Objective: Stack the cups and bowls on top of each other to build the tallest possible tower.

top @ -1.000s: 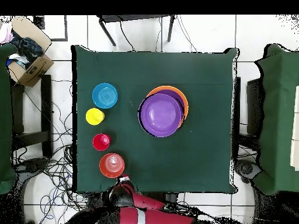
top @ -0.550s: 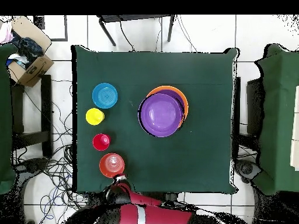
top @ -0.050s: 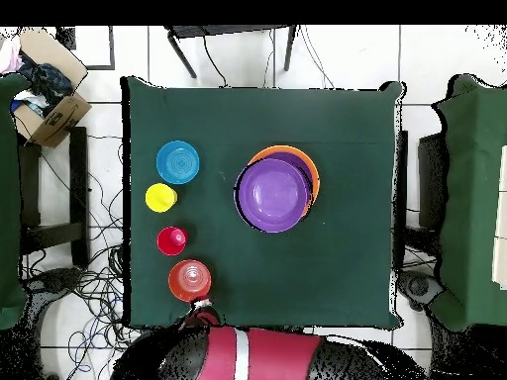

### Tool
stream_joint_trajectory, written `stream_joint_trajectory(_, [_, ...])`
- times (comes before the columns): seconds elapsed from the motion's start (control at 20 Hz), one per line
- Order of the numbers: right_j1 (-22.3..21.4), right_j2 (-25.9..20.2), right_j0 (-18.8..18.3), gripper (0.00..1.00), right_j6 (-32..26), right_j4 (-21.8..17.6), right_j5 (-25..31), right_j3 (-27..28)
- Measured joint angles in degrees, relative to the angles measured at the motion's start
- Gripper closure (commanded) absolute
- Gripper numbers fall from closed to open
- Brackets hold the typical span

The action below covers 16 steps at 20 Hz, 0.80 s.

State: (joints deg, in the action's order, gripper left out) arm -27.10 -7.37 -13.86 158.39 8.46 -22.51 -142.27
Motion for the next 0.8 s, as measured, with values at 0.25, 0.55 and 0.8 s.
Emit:
stream_joint_trajectory(0.25, [1.93, -0.01, 0.34, 0.00, 0.00, 0.01, -1.83, 0.01])
stream_joint_trajectory(0.55, [3.60, -0.35, 1.43, 0.00, 0.00, 0.17, -3.03, 0.02])
stream_joint_trajectory(0.8, [2.35, -1.06, 2.25, 0.00, 0.00, 0.92, -3.03, 0.02])
